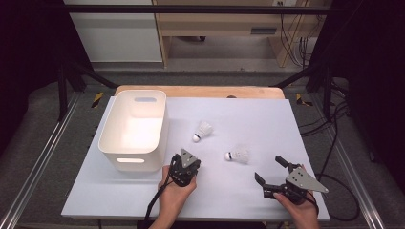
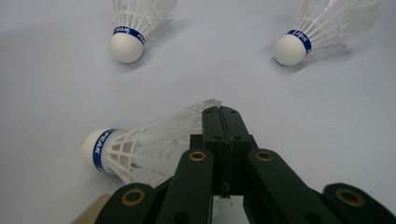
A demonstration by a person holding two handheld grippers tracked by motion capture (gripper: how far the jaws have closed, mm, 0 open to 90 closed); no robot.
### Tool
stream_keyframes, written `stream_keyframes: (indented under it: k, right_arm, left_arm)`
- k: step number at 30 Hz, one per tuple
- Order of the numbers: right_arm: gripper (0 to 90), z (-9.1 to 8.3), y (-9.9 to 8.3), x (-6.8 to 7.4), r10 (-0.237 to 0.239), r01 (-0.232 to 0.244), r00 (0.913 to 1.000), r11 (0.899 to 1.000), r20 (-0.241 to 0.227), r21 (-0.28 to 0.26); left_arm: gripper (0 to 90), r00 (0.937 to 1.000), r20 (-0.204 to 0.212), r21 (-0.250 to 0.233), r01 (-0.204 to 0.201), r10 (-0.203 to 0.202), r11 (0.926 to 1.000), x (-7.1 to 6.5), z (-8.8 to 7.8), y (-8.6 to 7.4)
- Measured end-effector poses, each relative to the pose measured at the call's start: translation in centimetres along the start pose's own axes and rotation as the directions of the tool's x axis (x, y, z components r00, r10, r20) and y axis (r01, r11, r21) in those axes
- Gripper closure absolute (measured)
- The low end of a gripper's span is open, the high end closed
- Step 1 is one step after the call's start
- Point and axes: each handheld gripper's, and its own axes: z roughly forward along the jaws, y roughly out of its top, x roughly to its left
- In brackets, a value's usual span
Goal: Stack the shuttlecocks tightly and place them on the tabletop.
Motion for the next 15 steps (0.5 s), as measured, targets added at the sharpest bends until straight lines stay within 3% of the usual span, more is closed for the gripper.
stream_keyframes:
  k: [15]
  right_arm:
    - [5.7, -0.1, 0.0, -0.2, 0.006, -0.006, 1.0000, 1.000, -0.002, 0.002]
  left_arm:
    - [90.0, 0.9997, -0.002, -0.019, 0.026, -0.026, 0.9995, 0.3, 1.8, 1.9]
